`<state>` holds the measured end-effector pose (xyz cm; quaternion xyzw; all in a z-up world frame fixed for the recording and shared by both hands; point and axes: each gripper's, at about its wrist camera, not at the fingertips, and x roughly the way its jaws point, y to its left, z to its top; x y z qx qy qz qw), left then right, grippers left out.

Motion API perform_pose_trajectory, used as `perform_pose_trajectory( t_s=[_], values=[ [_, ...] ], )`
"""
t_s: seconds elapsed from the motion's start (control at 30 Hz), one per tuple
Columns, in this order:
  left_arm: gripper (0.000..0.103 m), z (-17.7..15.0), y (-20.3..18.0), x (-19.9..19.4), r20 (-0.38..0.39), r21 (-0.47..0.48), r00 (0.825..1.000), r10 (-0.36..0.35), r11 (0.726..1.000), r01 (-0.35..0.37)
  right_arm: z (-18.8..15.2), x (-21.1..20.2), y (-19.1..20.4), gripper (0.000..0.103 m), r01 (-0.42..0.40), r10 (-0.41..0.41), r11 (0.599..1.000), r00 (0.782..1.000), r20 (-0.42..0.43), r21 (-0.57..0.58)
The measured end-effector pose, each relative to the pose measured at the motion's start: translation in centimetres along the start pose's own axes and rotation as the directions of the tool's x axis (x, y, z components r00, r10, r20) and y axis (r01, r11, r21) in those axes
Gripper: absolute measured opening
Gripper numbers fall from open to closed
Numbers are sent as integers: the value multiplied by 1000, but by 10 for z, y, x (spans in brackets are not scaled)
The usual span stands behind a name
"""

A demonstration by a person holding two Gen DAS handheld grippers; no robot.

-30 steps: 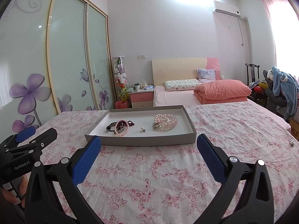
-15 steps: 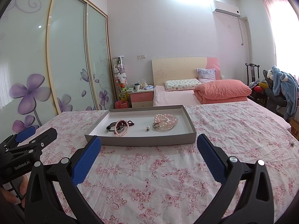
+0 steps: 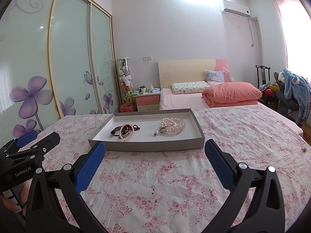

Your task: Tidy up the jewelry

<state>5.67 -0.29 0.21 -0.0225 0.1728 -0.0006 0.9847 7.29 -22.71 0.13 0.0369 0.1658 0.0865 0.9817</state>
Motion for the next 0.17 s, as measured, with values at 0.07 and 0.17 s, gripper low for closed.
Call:
perform_pose_trajectory(
  t_s=[0.07,0.17],
  values=[
    [99,-1,-1,-1,-1,0,1000,-2,1000,2,0,0,0,101,1,-1,1000,1000,0,0],
    [99,0,0,1,-2,2,1000,-2,1000,2,0,0,0,101,0,0,1000,1000,-1,0]
  ],
)
